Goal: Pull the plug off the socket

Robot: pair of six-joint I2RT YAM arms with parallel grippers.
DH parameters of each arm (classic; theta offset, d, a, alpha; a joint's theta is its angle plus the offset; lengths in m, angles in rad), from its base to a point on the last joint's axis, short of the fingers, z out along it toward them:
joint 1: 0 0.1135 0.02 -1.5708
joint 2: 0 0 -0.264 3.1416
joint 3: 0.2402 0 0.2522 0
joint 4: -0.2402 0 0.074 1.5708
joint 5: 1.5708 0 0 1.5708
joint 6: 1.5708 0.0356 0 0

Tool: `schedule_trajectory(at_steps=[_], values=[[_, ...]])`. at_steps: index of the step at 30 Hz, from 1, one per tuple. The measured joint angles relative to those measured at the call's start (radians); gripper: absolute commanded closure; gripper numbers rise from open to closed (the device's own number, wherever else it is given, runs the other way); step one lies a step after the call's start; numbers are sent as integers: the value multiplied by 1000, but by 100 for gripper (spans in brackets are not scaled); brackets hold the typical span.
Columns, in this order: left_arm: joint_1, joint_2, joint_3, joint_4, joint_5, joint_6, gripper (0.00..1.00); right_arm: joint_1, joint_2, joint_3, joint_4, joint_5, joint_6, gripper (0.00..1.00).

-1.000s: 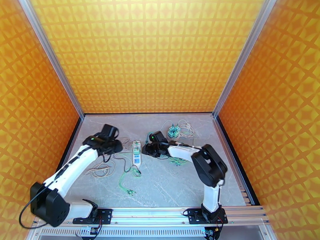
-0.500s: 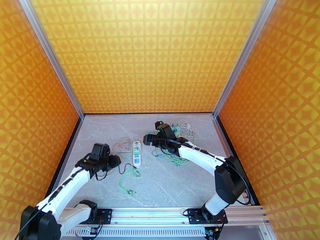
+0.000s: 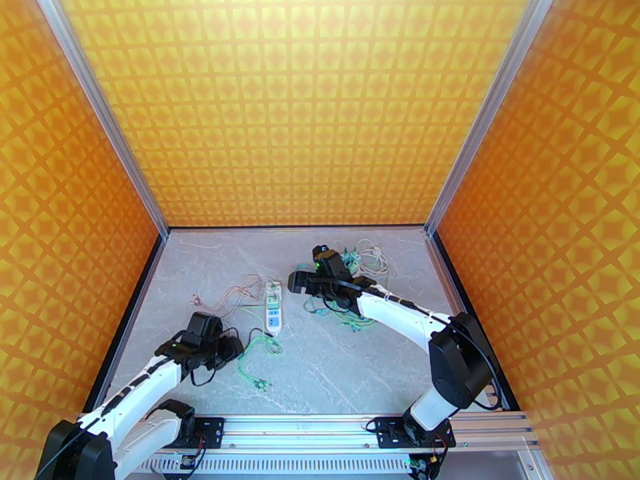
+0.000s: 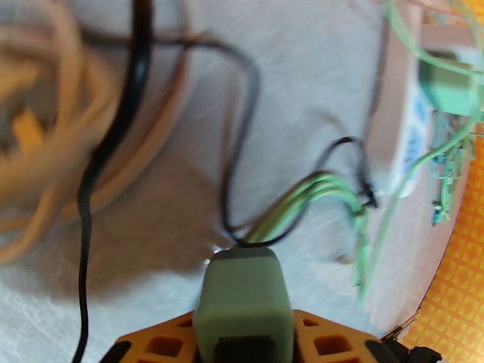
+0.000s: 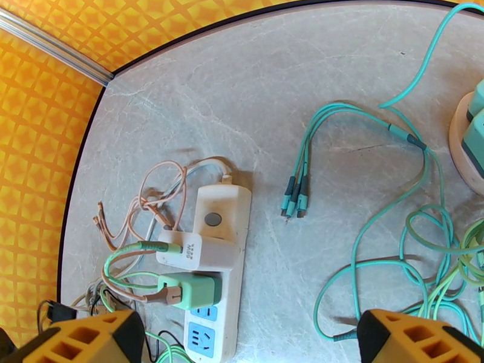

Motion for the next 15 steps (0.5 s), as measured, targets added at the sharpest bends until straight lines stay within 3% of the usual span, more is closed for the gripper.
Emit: schedule_trajectory(at_steps=[9, 11, 15], values=[[0, 2, 22, -97, -52, 10, 7, 0, 5, 39, -78, 0, -13, 1], [0, 2, 67, -142, -76, 20, 5, -2, 9, 69, -108, 3, -19, 1], [0, 3, 192, -204, -115, 53, 11, -26, 11, 84, -118, -20, -8, 2]])
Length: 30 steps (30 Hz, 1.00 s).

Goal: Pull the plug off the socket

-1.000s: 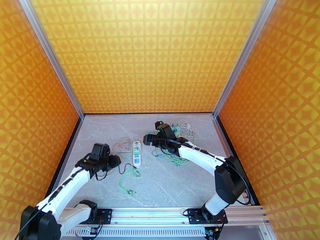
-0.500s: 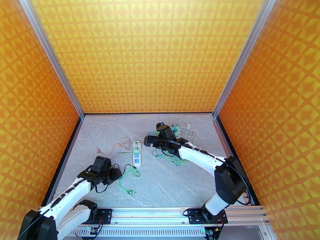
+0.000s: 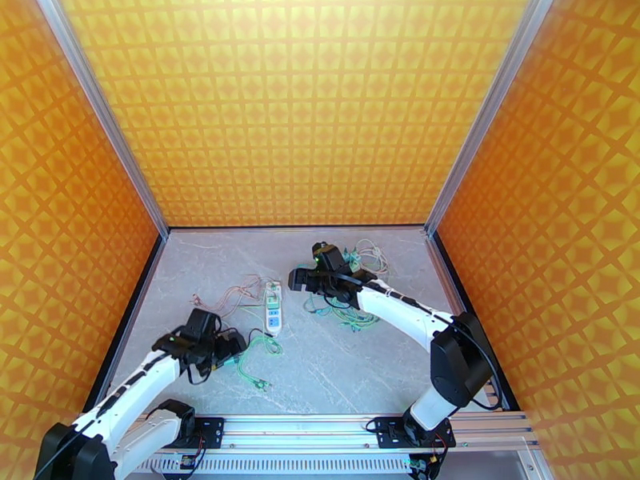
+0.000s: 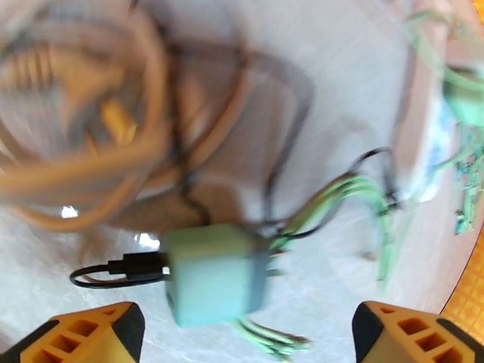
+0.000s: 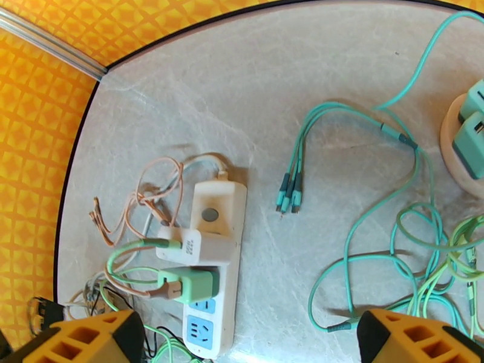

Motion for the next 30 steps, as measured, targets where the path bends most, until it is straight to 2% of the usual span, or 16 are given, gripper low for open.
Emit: schedule_trajectory(at_steps=[3, 7, 15, 27, 30], values=[[0, 17, 87, -22, -16, 27, 17, -29, 13, -5, 7, -45, 14, 1], [-11, 76, 187, -24, -30, 68, 19, -43, 24, -5, 3, -60, 16, 2], [-123, 285, 355, 31, -34, 140, 25, -42, 24, -10, 15, -79, 43, 2], [-240, 442, 390, 149, -34, 164, 42, -42, -81, -98, 97, -132, 138, 1], [-244, 465, 390, 197, -33, 164, 42, -42, -101, -103, 97, -140, 148, 1]])
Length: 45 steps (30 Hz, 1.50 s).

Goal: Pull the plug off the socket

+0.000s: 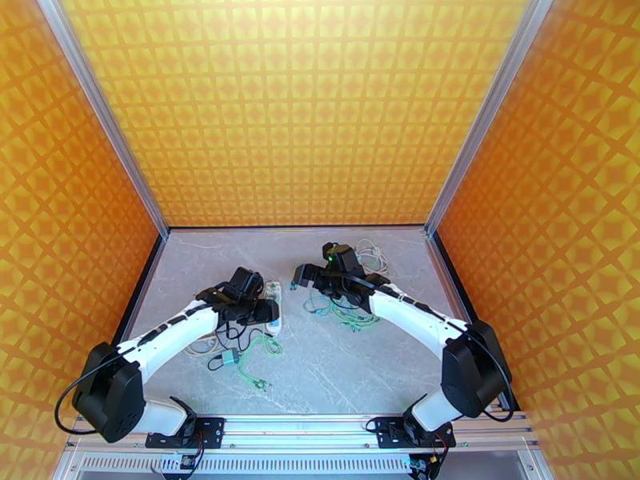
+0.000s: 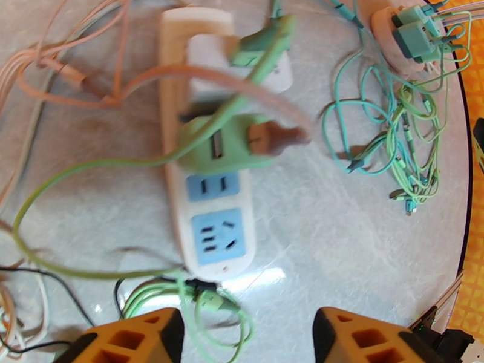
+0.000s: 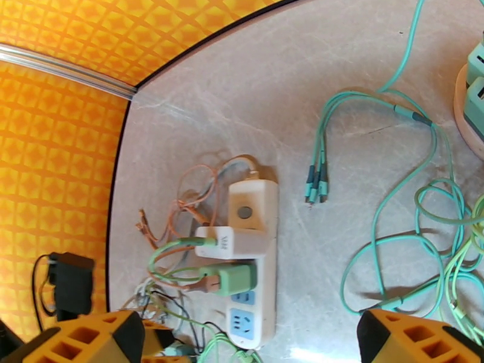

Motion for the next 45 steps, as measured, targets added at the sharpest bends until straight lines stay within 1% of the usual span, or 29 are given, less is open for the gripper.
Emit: schedule_trajectory(at_steps=[5, 10, 15, 19, 27, 33, 36, 39, 45], values=[[0, 76, 18, 74, 0, -9, 46, 0, -13, -22, 1, -34, 7, 1], [-2, 144, 26, 124, -16, -38, 44, 0, -18, -23, -21, -59, -5, 1], [-2, 217, 85, 112, -53, -49, 42, -1, -56, -24, -59, -57, -37, 2], [-2, 238, 109, 92, -77, -48, 42, -7, -91, -24, -70, -58, -58, 2], [-2, 333, 210, 59, -132, -22, 42, -13, -93, -24, -84, -59, -65, 1], [-2, 369, 249, 36, -167, 10, 42, -13, -93, -24, -83, -59, -65, 2], [-2, 381, 266, 31, -179, 24, 44, -13, -93, -24, -83, -59, -65, 1], [-2, 398, 283, 29, -185, 39, 51, -13, -93, -24, -83, -58, -65, 2], [-3, 404, 293, 25, -198, 68, 59, -21, -90, -24, -84, -58, -65, 2]])
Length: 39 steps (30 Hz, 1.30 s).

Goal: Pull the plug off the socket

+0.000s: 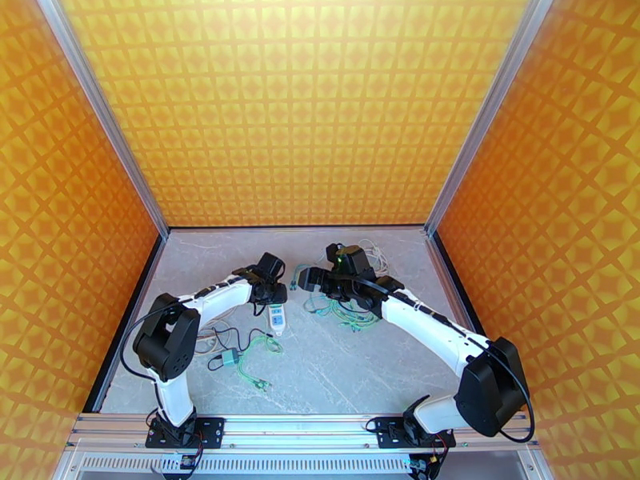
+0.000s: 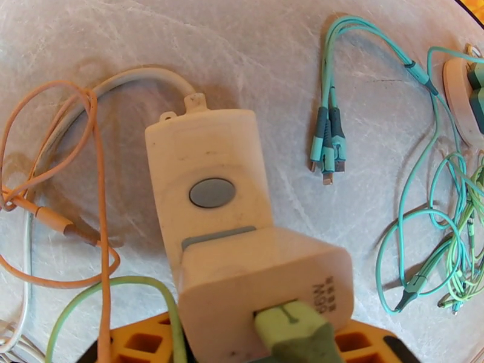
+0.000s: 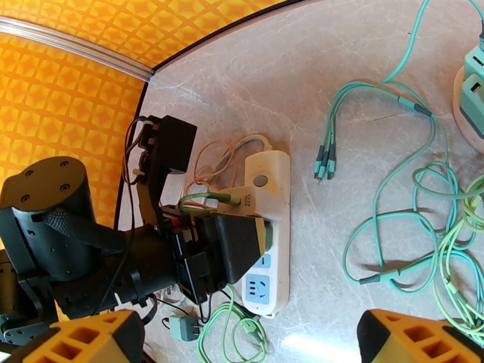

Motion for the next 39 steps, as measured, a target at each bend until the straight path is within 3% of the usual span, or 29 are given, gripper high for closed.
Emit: schedule_trajectory(at_steps=[8, 16, 28, 33, 35, 39], values=[[-4, -24, -35, 23, -1, 67, 61, -30, 84, 13, 20, -38, 5, 7], [-6, -75, -100, 41, 17, 170, 61, -33, 216, 32, 105, -151, 28, 29], [-11, -93, -119, 18, 57, 207, 43, -33, 371, 68, 213, -296, 76, 30], [-25, -95, -137, 14, 63, 214, 52, -33, 405, 99, 224, -325, 76, 32], [-25, -102, -141, 15, 62, 213, 65, -33, 420, 107, 228, -336, 77, 35], [-25, -116, -154, 23, 61, 209, 63, -33, 459, 120, 235, -359, 84, 37]])
